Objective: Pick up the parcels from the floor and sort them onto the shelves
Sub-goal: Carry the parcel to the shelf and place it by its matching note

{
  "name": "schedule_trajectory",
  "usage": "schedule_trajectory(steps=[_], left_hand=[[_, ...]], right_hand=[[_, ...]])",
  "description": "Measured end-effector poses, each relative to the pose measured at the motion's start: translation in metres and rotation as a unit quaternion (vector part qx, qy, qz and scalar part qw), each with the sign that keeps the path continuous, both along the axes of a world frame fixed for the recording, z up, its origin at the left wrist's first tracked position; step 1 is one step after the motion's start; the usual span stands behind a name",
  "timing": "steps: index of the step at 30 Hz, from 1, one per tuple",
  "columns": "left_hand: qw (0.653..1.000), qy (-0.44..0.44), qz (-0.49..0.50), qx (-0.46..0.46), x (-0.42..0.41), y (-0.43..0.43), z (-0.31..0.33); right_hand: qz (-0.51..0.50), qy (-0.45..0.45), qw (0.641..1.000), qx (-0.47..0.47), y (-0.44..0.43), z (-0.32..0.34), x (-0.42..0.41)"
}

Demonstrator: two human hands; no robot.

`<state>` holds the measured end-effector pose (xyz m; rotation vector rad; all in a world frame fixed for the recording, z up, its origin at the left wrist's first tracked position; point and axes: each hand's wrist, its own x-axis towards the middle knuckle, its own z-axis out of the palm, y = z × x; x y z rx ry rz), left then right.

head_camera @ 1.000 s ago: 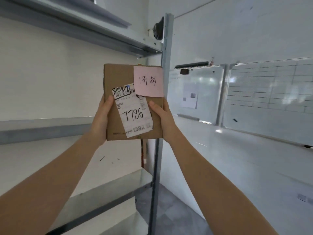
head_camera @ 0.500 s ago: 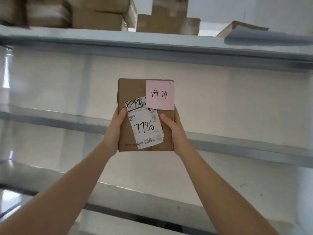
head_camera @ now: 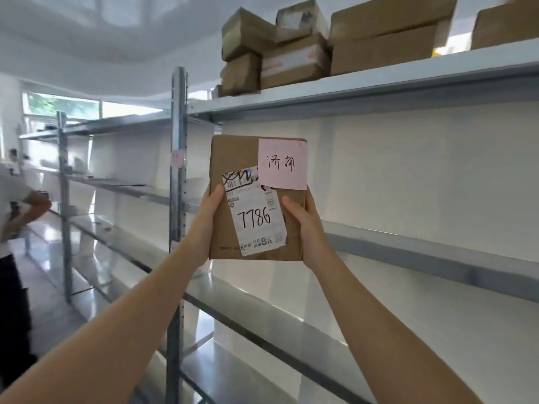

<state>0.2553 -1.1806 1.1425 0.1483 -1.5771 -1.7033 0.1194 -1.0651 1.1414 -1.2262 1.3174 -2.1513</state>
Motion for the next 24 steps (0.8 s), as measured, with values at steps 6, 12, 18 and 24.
schedule_trajectory(steps=[6, 12, 18, 24], left_hand=[[0.999, 0.002, 0.035, 0.001, 0.024, -0.068, -0.011], [0.997, 0.007, 0.07, 0.037, 0.018, -0.136, -0.016], [0.996, -0.001, 0.08, 0.043, -0.011, -0.206, -0.009], [0.998, -0.002, 0.059, 0.026, -0.056, -0.264, 0.012]], right_hand=[[0.027, -0.01, 0.999, 0.015, -0.079, -0.006, 0.016], [0.064, -0.009, 0.998, 0.022, -0.155, -0.008, 0.009], [0.069, -0.004, 0.998, 0.004, -0.23, -0.002, -0.023], [0.064, 0.007, 0.998, -0.02, -0.288, 0.011, -0.069]])
